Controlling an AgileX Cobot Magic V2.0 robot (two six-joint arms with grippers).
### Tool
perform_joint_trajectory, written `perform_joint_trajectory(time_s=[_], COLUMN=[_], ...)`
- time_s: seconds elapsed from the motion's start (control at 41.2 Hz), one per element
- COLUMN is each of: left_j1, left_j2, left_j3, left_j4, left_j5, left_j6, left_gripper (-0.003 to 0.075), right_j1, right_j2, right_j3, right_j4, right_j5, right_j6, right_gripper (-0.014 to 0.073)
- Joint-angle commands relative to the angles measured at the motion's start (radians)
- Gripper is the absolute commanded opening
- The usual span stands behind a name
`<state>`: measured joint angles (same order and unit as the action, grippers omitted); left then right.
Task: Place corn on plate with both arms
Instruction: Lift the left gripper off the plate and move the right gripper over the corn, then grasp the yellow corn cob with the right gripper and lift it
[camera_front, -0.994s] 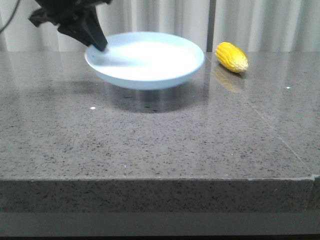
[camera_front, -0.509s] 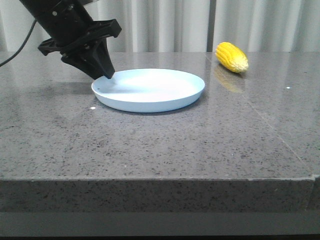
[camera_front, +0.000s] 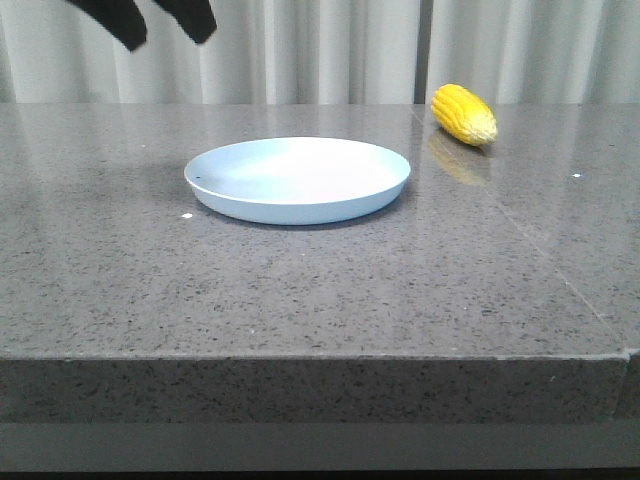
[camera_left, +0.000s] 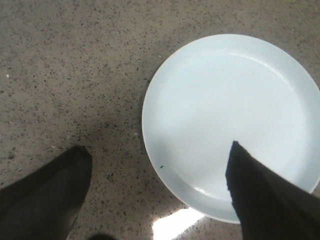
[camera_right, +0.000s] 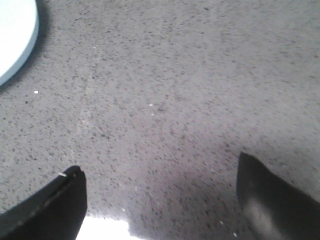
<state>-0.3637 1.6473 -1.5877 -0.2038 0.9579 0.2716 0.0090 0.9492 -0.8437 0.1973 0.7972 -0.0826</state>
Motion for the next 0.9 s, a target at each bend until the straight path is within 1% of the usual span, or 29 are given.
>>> perform_joint_trajectory(time_s=[0.0, 0.097, 0.218, 0.315, 0.461, 0.679, 0.776, 0.873], left_j1=[-0.051, -0.093, -0.142, -0.165, -0.171, -0.171, -0.171, -0.171], left_j2=[-0.126, -0.202, -0.297, -0.380, -0.493, -0.569, -0.572, -0.572], left_j3=[0.038, 0.126, 0.246, 0.342, 0.445, 0.469, 0.469, 0.469], left_j4=[0.104, 0.159, 0.175, 0.175, 0.175, 0.173, 0.173, 0.171], left_j5=[-0.031, -0.037, -0.058, -0.067, -0.067, -0.057, -0.057, -0.057], left_j6=[-0.083, -0.108, -0.124, -0.124, -0.124, -0.124, -0.124, -0.124], left_gripper=[0.0544, 0.0544, 0.0544, 0.0544, 0.0544, 0.0544, 0.0544, 0.0544], right_j1=[0.016, 0.050, 0.093, 0.102, 0.103, 0.100, 0.100, 0.100], right_j2=[0.092, 0.179, 0.308, 0.411, 0.584, 0.823, 0.927, 1.008], right_j3=[-0.133, -0.234, -0.362, -0.481, -0.670, -0.938, -1.045, -1.137], right_j4=[0.030, 0.030, 0.029, 0.028, 0.015, -0.057, -0.093, -0.099], right_j5=[0.009, 0.038, 0.047, 0.054, 0.083, 0.123, 0.136, 0.133], right_j6=[-0.039, -0.059, -0.059, -0.058, -0.031, 0.053, 0.083, 0.092], right_gripper=[0.0633, 0.0633, 0.0633, 0.0633, 0.0633, 0.0633, 0.0633, 0.0633])
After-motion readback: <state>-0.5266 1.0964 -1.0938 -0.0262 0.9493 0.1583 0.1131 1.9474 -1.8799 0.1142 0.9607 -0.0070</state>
